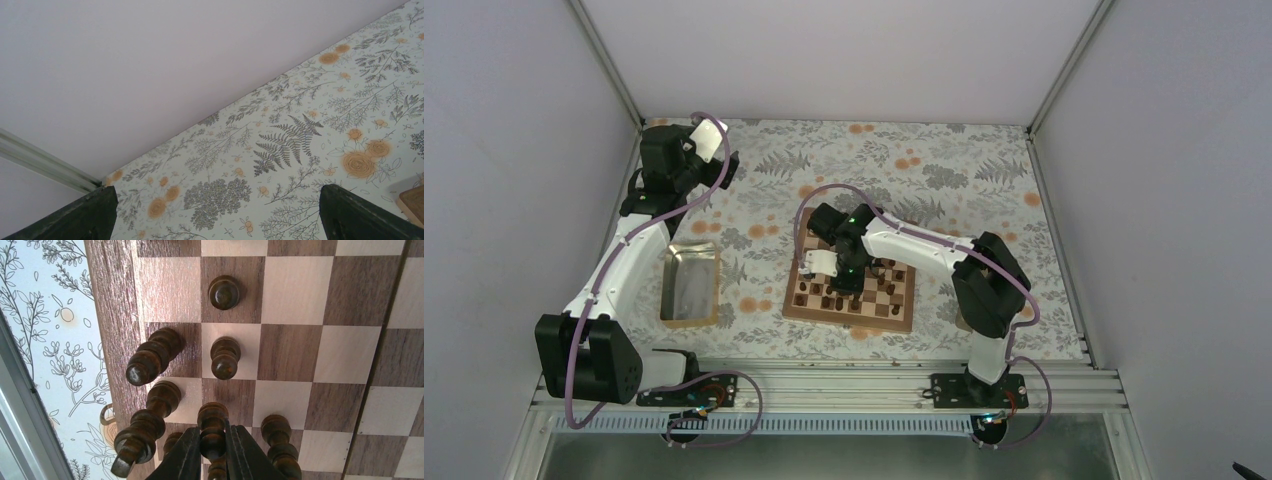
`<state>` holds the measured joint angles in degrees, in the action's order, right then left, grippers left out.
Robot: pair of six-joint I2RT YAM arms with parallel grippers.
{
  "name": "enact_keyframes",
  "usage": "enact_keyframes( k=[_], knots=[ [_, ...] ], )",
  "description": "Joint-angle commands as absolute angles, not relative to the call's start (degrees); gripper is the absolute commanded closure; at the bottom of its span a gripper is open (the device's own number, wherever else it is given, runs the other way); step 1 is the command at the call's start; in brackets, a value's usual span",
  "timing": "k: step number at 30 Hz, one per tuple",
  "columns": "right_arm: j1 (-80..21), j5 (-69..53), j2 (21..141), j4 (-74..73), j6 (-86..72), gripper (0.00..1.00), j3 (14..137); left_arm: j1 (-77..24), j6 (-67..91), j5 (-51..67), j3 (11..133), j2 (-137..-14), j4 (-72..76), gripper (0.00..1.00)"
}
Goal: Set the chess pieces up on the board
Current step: Place the chess piece on the chessboard.
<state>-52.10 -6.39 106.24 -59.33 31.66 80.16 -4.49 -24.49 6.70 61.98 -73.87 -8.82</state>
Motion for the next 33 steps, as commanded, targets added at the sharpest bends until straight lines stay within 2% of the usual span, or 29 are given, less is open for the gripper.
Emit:
enact_keyframes(
  k=[1,10,18,33],
  knots=[
    [-52.2,-6.8,106.9,-58.5,32.3,0.85,79.9,-4.1,-24.7,7.6,62.3,-73.5,-8.8,0.00],
    [-52.0,-6.1,106.9,-58.6,32.3,0.83,79.9,-4.2,-24.8,7.7,62.3,-73.6,-8.7,0.00],
    [-51.9,-5.6,107.0,-58.5,32.3,0.75,79.9,-4.1,-24.9,8.0,62.4,-73.5,-8.7,0.00],
    [-51.8,-5.4,103.6,-60.6,32.1,0.72,82.1,-4.2,-24.9,8.3,62.6,-73.4,-8.9,0.00]
  ],
)
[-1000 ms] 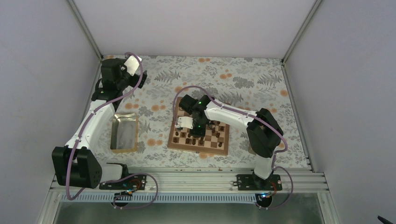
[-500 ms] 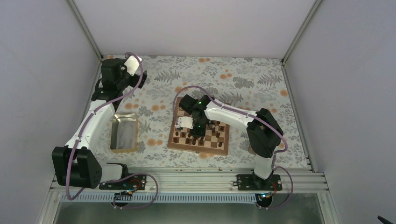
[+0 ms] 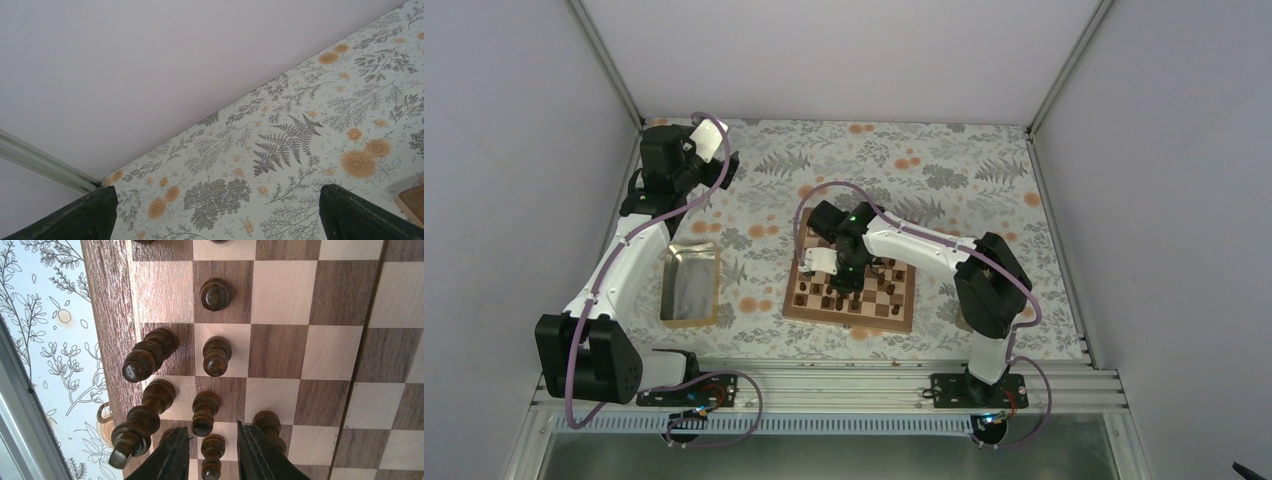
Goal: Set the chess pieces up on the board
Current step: Place the chess piece on the chessboard.
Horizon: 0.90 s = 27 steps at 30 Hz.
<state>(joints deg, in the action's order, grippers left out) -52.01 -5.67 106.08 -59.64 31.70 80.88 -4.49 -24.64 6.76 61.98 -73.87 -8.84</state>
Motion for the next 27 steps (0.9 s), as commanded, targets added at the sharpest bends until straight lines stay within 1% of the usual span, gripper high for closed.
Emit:
enact_keyframes(
  k=[1,14,27],
  knots=[
    [-51.8,-5.7,103.4,-60.7,32.2,0.72,82.1,-4.1,-24.9,8.3,62.5,-73.4,-9.0,0.00],
    [-52.1,-8.0,105.3,-60.7,32.7,0.71,80.7,-4.2,-25.0,8.4,62.5,-73.4,-9.1,0.00],
    [-51.5,-6.4,106.6,-59.4,32.9,0.71,80.2,-4.1,-25.0,8.3,62.1,-73.7,-8.7,0.00]
  ],
)
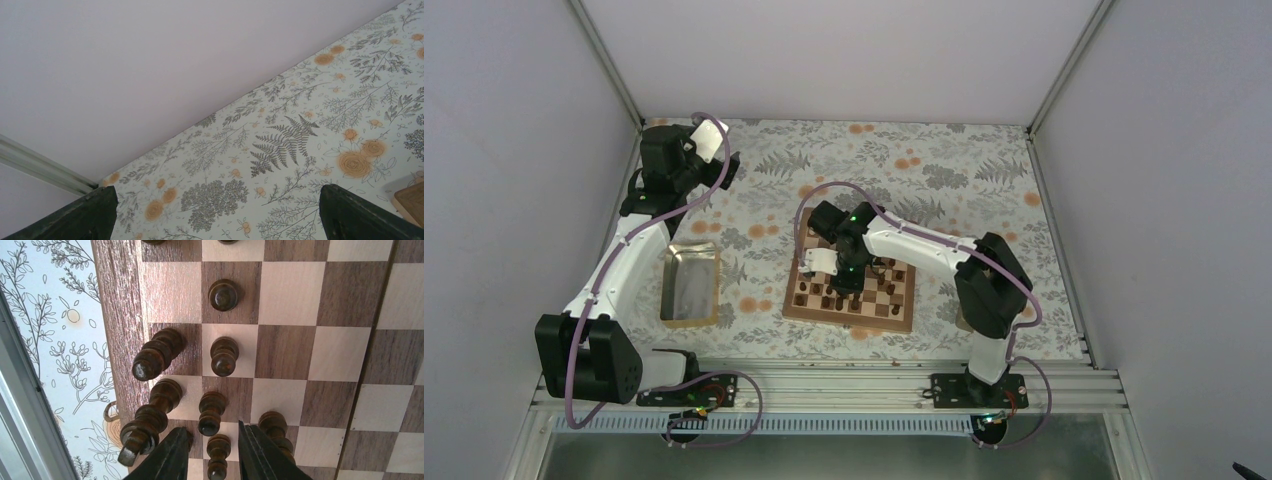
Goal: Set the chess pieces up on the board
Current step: Place the chess piece on the chessboard.
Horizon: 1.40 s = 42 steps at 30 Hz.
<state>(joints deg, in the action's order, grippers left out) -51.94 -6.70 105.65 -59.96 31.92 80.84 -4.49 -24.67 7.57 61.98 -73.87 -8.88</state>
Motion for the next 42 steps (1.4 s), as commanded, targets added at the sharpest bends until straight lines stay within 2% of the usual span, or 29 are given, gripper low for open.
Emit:
enact_keyframes(
  k=[1,17,33,42],
  knots=[
    [-51.4,-6.4,106.8,-59.4,33.0,0.72,80.1,-4.1,-25.0,8.3,62.1,-73.7,-8.7,0.00],
    [-51.1,-7.2,108.8,-58.8,33.9,0.74,80.0,-4.2,-25.2,8.1,62.0,-73.8,-8.6,0.00],
    [-50.3,-7.2,108.9,-58.4,34.1,0.88,80.2,-4.1,-25.2,8.1,62.0,-73.9,-8.6,0.00],
    [-50.0,-7.2,108.9,-58.5,34.1,0.88,80.4,-4.2,-25.2,8.1,62.1,-73.9,-8.7,0.00]
  ],
)
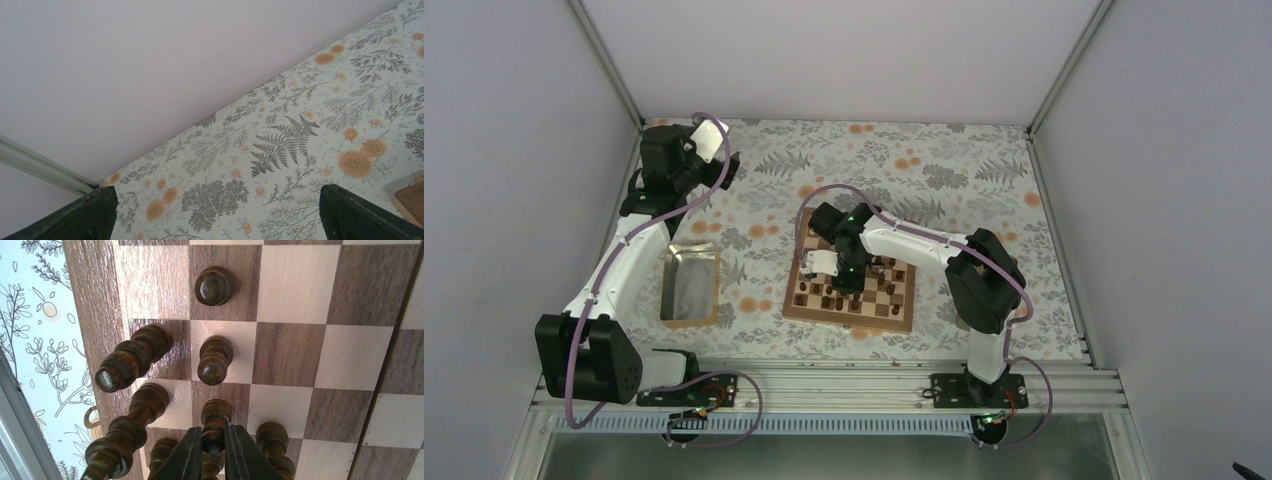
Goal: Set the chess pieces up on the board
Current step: Place the chess piece on the chessboard, then pick up the chess piece from the chessboard.
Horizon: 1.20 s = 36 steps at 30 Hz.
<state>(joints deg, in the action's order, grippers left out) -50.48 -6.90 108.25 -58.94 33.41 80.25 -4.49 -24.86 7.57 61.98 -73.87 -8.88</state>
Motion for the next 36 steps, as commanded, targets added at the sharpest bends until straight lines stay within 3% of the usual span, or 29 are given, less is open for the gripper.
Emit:
enact_keyframes(
  k=[1,17,36],
  knots=[
    [-50.0,-7.2,108.9,-58.5,34.1,0.87,80.5,-4.1,-25.2,8.1,62.1,-74.0,-8.6,0.00],
    [-49.8,-5.8,103.0,-61.3,33.0,0.69,83.3,-4.1,-25.3,8.4,62.2,-73.9,-8.8,0.00],
    [-45.6,-5.9,105.4,-60.6,34.4,0.67,83.2,-4.2,-25.4,8.7,62.2,-73.9,-8.9,0.00]
  ],
)
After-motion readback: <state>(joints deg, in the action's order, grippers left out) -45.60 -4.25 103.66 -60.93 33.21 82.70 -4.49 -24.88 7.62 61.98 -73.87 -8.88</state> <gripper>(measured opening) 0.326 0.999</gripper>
